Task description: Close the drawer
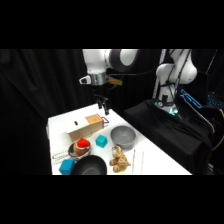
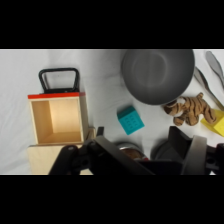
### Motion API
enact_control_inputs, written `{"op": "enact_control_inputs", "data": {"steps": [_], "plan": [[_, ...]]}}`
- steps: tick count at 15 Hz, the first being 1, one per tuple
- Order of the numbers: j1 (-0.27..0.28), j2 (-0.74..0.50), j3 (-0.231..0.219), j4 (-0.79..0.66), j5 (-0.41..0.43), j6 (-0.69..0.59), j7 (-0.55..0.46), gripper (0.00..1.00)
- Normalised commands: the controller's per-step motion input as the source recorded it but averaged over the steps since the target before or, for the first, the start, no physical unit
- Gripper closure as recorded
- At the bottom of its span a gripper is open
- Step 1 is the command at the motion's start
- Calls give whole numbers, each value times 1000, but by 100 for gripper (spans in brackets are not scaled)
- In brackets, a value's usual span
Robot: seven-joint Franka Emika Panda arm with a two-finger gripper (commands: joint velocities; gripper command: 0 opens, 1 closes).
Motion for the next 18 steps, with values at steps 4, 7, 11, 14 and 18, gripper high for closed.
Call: {"op": "enact_control_inputs", "data": {"steps": [4,7,11,14,18], "plan": [[-114,-303,-78,-430,-94,370,-274,0],[-96,-324,-66,-437,-87,408,-251,0],[-75,-316,-55,-420,-24,395,-209,0],[-52,-285,-50,-420,113,439,-242,0],[-29,-158,-46,-342,262,426,-334,0]]}}
